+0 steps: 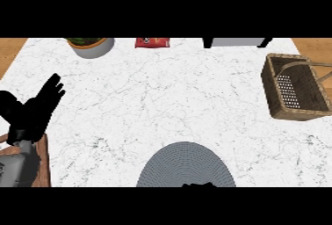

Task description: Pick the bell pepper from the placemat and place it in the basket

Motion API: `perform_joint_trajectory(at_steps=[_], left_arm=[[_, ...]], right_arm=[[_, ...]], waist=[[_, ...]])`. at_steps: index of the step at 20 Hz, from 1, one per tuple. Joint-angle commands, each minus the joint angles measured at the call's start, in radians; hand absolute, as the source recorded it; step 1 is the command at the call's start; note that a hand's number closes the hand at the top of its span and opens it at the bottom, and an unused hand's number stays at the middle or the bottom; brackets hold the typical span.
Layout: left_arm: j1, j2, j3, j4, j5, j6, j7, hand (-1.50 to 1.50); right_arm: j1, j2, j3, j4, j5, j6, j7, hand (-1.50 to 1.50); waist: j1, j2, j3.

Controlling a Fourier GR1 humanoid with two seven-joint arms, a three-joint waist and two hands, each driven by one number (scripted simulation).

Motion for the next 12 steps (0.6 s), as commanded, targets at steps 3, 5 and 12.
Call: perform_joint_trajectory(at_steps=[3, 5, 12], left_arm=[[0.031, 0.016, 0.018, -0.014, 0.007, -0.016, -0.009, 0.0], [0.014, 0.004, 0.011, 0.024, 0.002, -0.014, -0.017, 0.0], [0.03, 0.012, 0.021, 0.022, 0.002, -0.016, -0.028, 0.0]], right_arm=[[0.199, -0.038, 0.097, -0.238, -0.069, -0.08, -0.039, 1.5], [0.188, 0.013, 0.123, -0.331, -0.082, -0.106, -0.051, 1.5], [0.161, 0.044, 0.103, -0.439, -0.043, -0.232, -0.155, 1.5]], waist=[[-0.006, 0.0, 0.002], [-0.02, -0.001, 0.001], [-0.024, -0.008, -0.001]])
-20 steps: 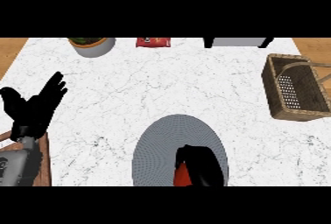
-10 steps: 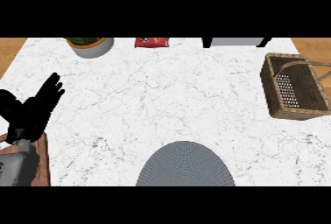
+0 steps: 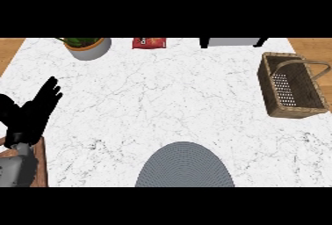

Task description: Pick the bell pepper from the placemat and place it in the basket

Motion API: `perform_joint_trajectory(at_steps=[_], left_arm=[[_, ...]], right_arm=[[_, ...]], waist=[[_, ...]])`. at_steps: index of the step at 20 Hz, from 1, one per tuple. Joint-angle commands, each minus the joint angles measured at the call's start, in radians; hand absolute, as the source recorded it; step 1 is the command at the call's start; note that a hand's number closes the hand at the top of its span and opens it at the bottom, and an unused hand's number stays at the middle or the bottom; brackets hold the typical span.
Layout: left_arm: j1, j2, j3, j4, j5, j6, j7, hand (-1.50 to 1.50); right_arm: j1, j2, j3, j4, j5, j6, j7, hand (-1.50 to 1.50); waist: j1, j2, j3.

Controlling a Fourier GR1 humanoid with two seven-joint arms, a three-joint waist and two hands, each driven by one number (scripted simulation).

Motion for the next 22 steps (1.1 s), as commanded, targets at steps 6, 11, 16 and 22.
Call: perform_joint_trajectory(at_steps=[6, 11, 16, 22], left_arm=[[-0.028, 0.024, 0.02, 0.0, 0.01, -0.003, 0.035, 0.0], [-0.02, -0.015, -0.016, 0.01, -0.019, 0.011, 0.003, 0.0], [-0.018, -0.007, -0.02, 0.03, -0.033, 0.001, -0.024, 0.0], [-0.023, -0.033, -0.045, 0.004, -0.05, 0.02, -0.021, 0.0]], right_arm=[[0.069, 0.042, 0.029, -0.45, 0.031, 0.012, 0.139, 1.5], [-0.045, 0.123, -0.014, -0.6, 0.086, 0.195, 0.316, 1.5], [-0.203, 0.217, -0.13, -0.565, 0.07, 0.258, 0.413, 1.5], [-0.429, 0.219, -0.275, -0.489, 0.039, 0.246, 0.547, 1.5]], waist=[[-0.012, 0.0, -0.003], [0.01, 0.008, -0.004], [0.024, 0.014, -0.004], [0.048, 0.015, -0.004]])
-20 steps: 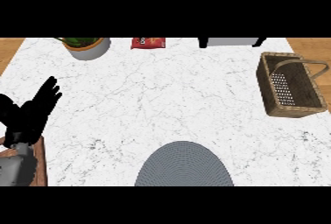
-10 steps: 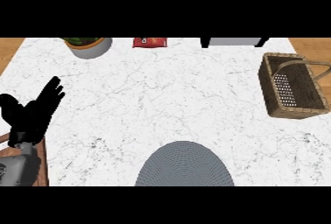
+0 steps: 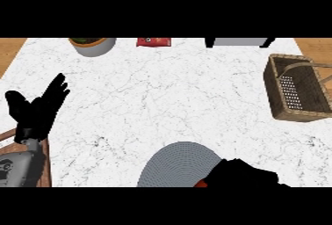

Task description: Pick the bell pepper from the placemat and place it in the basket

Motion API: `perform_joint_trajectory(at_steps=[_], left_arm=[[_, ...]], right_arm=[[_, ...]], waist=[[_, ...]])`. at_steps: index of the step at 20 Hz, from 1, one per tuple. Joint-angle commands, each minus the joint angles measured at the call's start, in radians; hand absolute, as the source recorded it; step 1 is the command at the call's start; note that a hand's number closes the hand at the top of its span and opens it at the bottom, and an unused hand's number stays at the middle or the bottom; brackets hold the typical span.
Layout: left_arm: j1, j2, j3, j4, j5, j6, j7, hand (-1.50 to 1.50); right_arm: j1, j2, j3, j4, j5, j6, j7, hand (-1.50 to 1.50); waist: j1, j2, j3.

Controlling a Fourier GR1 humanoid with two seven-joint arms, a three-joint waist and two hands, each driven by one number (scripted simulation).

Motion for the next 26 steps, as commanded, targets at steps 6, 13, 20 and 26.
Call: perform_joint_trajectory(at_steps=[6, 13, 20, 26], left_arm=[[-0.012, 0.011, 0.023, -0.002, 0.023, -0.015, 0.002, 0.0], [-0.002, -0.046, -0.03, -0.025, -0.03, 0.04, 0.026, 0.0], [-0.035, 0.011, 0.028, 0.045, 0.028, -0.045, 0.02, 0.0], [0.029, 0.003, 0.035, 0.02, 0.015, -0.052, -0.047, 0.0]], right_arm=[[-0.429, 0.032, -0.404, -0.089, -0.108, 0.244, 0.22, 1.5], [-0.668, -0.027, -0.857, 0.085, -0.311, 0.395, 0.119, 1.5], [-0.712, -0.233, -1.098, 0.371, -0.494, 0.386, -0.067, 1.5], [-0.662, -0.327, -1.209, 0.56, -0.571, 0.296, -0.276, 1.5]], waist=[[0.011, 0.0, 0.002], [-0.001, -0.003, 0.005], [0.002, 0.0, 0.005], [0.007, 0.0, 0.005]])
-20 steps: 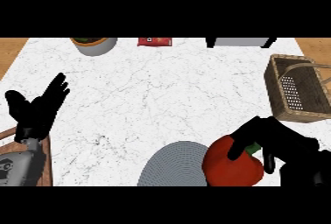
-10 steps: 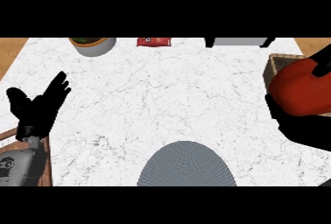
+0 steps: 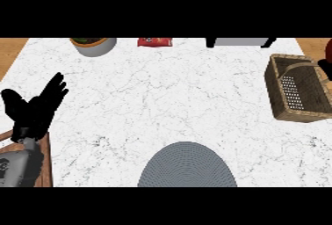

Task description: Pick the bell pepper from the placemat and place it in the basket

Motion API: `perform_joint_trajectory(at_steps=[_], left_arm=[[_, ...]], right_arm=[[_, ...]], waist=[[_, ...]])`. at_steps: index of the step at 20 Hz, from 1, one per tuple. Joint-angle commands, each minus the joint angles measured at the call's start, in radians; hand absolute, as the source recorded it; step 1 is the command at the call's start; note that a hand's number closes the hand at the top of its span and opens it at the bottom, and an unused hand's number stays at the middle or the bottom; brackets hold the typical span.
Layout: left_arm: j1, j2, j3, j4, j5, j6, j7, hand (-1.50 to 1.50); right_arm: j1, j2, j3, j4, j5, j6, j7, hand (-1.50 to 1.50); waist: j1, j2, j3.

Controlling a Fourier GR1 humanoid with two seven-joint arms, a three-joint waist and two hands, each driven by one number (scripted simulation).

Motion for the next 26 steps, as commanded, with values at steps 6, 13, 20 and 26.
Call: perform_joint_trajectory(at_steps=[6, 13, 20, 26], left_arm=[[-0.052, -0.008, 0.002, 0.055, -0.018, 0.005, -0.006, 0.0], [-0.035, -0.026, 0.013, 0.037, -0.019, 0.015, 0.001, 0.0], [0.0, -0.024, -0.001, 0.036, -0.039, -0.002, -0.041, 0.0], [-0.002, -0.029, 0.005, -0.006, -0.036, 0.024, 0.015, 0.0]], right_arm=[[0.022, -0.047, -0.107, 0.204, 0.025, -0.189, -0.072, -1.5], [0.031, -0.093, -0.017, 0.383, 0.01, -0.27, -0.248, -1.5], [-0.081, -0.119, -0.179, 0.466, -0.127, -0.347, -0.2, -1.5], [-0.088, -0.243, -0.419, 0.533, -0.31, -0.342, -0.133, -1.5]], waist=[[-0.002, 0.001, 0.0], [0.001, 0.0, -0.001], [-0.002, 0.0, -0.001], [-0.014, -0.004, 0.0]])
